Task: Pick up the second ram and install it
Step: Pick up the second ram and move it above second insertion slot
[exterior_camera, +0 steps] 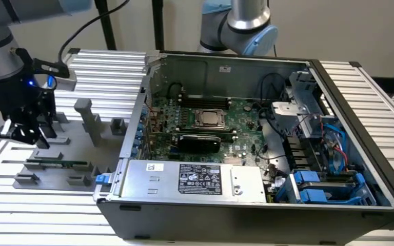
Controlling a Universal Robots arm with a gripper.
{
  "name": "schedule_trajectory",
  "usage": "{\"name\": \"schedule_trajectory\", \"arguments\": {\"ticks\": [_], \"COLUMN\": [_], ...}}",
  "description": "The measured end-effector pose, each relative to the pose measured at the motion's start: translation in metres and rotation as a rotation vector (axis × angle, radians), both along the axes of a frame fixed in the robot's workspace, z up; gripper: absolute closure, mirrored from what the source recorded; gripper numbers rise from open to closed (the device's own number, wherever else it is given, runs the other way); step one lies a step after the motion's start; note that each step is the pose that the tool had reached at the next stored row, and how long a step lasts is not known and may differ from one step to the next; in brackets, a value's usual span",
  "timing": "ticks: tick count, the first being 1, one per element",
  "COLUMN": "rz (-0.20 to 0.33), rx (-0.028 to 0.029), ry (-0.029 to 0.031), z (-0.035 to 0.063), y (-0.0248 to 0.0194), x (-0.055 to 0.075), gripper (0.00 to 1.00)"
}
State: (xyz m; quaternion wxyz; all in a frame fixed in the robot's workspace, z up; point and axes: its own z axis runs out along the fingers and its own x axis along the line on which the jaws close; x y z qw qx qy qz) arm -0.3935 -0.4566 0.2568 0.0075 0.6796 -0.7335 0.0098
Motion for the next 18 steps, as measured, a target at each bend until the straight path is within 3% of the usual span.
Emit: {"name": "schedule_trajectory", "arguments": {"ticks": [4,18], "rz": [0.0,0.0], "rx": [0.0,0.0], "ry": [0.0,0.0], "z": [-0.0072,-0.0326], "y": [-0.004,-0.0068], "x": [0.0,0.006], "gripper": [0.0,0.0]}}
